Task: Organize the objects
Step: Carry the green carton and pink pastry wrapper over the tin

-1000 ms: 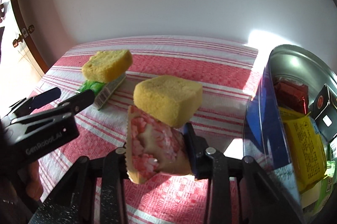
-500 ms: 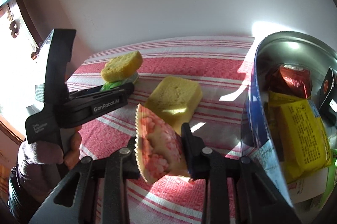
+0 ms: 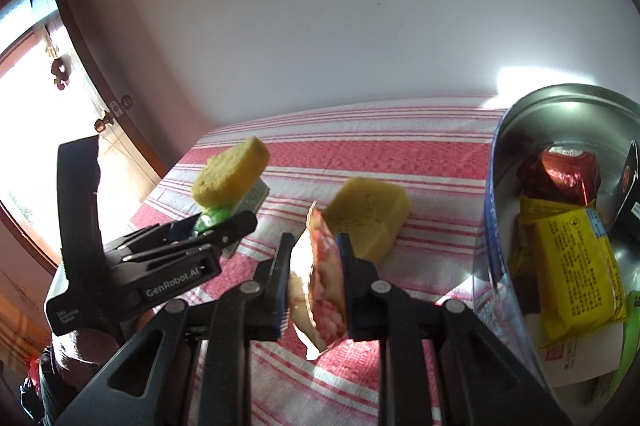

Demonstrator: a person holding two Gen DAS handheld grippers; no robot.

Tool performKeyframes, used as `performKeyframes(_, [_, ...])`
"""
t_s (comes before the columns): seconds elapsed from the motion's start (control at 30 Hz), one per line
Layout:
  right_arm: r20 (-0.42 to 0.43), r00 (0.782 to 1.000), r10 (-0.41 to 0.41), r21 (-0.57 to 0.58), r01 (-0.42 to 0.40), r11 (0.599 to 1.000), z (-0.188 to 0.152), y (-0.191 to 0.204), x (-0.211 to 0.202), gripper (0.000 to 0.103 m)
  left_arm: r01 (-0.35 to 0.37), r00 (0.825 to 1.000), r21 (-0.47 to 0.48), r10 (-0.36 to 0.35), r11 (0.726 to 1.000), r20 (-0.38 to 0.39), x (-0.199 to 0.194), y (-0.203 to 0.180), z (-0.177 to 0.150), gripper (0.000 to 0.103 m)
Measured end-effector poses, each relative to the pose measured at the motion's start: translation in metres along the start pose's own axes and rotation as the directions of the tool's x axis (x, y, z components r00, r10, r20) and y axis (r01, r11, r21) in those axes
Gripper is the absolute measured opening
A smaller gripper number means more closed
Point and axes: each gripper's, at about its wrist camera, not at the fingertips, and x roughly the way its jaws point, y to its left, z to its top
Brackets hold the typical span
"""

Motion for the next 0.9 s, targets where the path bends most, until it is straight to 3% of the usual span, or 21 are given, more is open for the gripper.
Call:
performKeyframes(0.07, [0.025,1.000,0.013,-0.027,-0.012,1.000,-0.001,0.005,-0.007,0.020,0.049,0.999,0.007,-0.049,0.999,-0.022,-0.002,-0.001,-0.004,0.055])
performKeyframes(0.13, [0.041,0.998,-0.046,-0.075,0.049,0.996,-0.003,0.013,-0.009,0.020,0.173,0.981,-0.059,-0.177,0.983,-0.080,-0.001,0.002,-0.006,0.055])
performKeyframes(0.2, [0.044,0.996,-0.080,-0.100,0.084,0.991,-0.007,0.015,-0.013,0.020,0.352,0.915,-0.231,-0.385,0.907,-0.117,0.004,0.015,-0.006,0.055])
performKeyframes(0.27, [0.034,0.998,-0.058,-0.079,0.060,0.995,-0.009,0.009,-0.018,0.020,0.439,0.857,-0.359,-0.504,0.824,-0.109,0.008,0.023,-0.006,0.055])
performKeyframes(0.37, [0.068,0.994,-0.089,-0.083,0.094,0.992,-0.008,0.007,-0.023,0.020,0.483,0.816,-0.427,-0.570,0.764,-0.096,0.007,0.027,-0.003,0.055])
performKeyframes(0.43, [0.092,0.991,-0.100,-0.078,0.108,0.991,-0.006,0.005,-0.027,0.020,0.532,0.773,-0.472,-0.631,0.703,-0.069,0.004,0.029,-0.002,0.055])
performKeyframes(0.47, [0.099,0.990,-0.101,-0.071,0.108,0.992,-0.005,0.003,-0.029,0.020,0.533,0.775,-0.477,-0.629,0.699,-0.056,0.000,0.029,-0.001,0.055])
performKeyframes(0.5, [0.105,0.989,-0.102,-0.064,0.109,0.992,-0.005,0.001,-0.030,0.020,0.508,0.806,-0.451,-0.590,0.734,-0.052,-0.005,0.027,0.002,0.055])
performKeyframes(0.57, [0.115,0.988,-0.104,-0.057,0.111,0.992,-0.003,-0.002,-0.032,0.020,0.408,0.888,-0.370,-0.457,0.835,-0.051,-0.019,0.021,0.006,0.055])
performKeyframes(0.6, [0.121,0.987,-0.102,-0.054,0.109,0.993,-0.003,-0.004,-0.035,0.020,0.360,0.917,-0.335,-0.396,0.871,-0.045,-0.024,0.018,0.008,0.055])
performKeyframes(0.7, [0.161,0.984,-0.072,-0.045,0.080,0.996,0.000,-0.006,-0.046,0.020,0.217,0.975,-0.242,-0.222,0.946,0.009,-0.043,0.008,0.007,0.055])
performKeyframes(0.73, [0.181,0.982,-0.056,-0.045,0.066,0.997,0.001,-0.005,-0.053,0.020,0.160,0.987,-0.202,-0.155,0.966,0.037,-0.051,0.001,0.005,0.055])
performKeyframes(0.8, [0.214,0.977,-0.027,-0.048,0.038,0.998,0.000,-0.004,-0.069,0.020,0.054,0.994,-0.123,-0.042,0.991,0.100,-0.064,-0.012,0.003,0.055])
performKeyframes(0.9, [0.255,0.967,-0.018,-0.044,0.030,0.999,-0.001,-0.002,-0.086,0.020,0.009,0.984,-0.064,0.003,0.998,0.179,-0.081,-0.025,0.000,0.055])
